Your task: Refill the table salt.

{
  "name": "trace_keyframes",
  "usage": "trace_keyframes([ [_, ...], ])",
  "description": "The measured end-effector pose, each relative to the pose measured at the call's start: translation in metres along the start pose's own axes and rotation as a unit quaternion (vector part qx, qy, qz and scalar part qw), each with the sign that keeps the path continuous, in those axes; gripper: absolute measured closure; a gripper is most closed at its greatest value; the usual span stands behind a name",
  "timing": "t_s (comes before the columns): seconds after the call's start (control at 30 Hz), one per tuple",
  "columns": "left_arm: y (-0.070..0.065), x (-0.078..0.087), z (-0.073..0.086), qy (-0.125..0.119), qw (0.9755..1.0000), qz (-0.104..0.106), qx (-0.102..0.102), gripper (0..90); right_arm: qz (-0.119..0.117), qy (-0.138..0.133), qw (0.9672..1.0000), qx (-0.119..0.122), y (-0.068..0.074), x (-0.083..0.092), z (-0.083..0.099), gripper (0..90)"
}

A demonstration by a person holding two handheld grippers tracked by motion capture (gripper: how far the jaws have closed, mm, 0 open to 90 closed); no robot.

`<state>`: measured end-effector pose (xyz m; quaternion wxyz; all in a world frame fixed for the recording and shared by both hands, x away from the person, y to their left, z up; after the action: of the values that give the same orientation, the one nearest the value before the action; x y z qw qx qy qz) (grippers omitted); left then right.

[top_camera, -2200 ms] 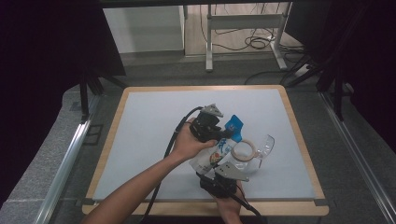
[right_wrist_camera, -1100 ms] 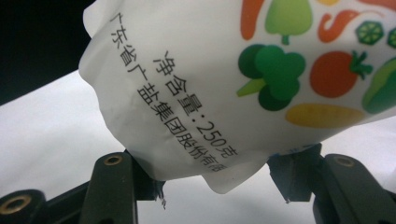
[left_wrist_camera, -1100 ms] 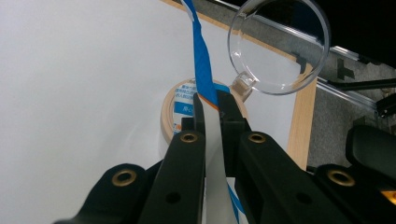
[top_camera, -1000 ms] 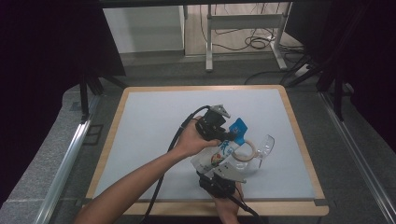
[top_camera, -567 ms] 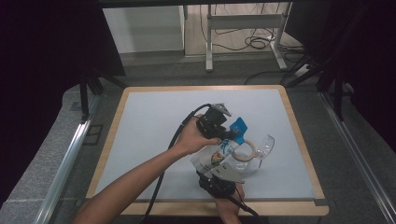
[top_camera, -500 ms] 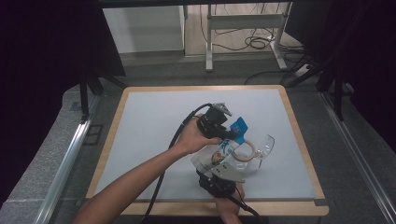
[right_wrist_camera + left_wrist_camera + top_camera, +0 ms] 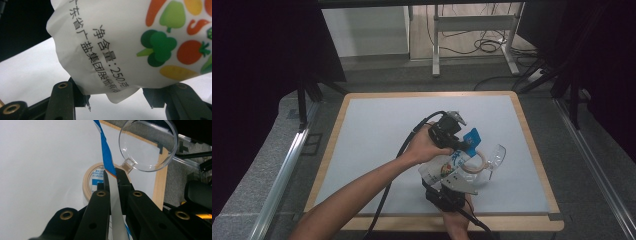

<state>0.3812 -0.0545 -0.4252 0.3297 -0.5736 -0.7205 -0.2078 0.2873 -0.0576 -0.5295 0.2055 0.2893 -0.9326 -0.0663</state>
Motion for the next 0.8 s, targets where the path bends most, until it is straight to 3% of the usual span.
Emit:
trace_keyframes([
  [0.37, 0.0000, -0.0051, -0.0051, 0.010, 0.9999, 0.013, 0.000, 90.0, -0.016, -0.003, 0.9996, -0.021, 0.0009, 0.0043, -0.0054, 47.3],
  [0.8, 0.0015, -0.0064, -0.0060, 0.010, 0.9998, 0.014, 0.001, 90.0, -0.016, -0.008, 0.9997, -0.019, 0.0017, 0.0057, -0.0085, 47.8],
])
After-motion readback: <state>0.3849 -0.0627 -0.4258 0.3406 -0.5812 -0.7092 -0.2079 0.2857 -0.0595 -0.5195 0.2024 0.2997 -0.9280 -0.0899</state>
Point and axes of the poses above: each handheld gripper's, and its own axes: x roughly backward along the jaws, z roughly out of its underside, y roughly to its left, the point moved 6 cm from there along -x, roughly forward along the jaws, and after that the axes turned 9 degrees about -x, right-handed, at the moved point
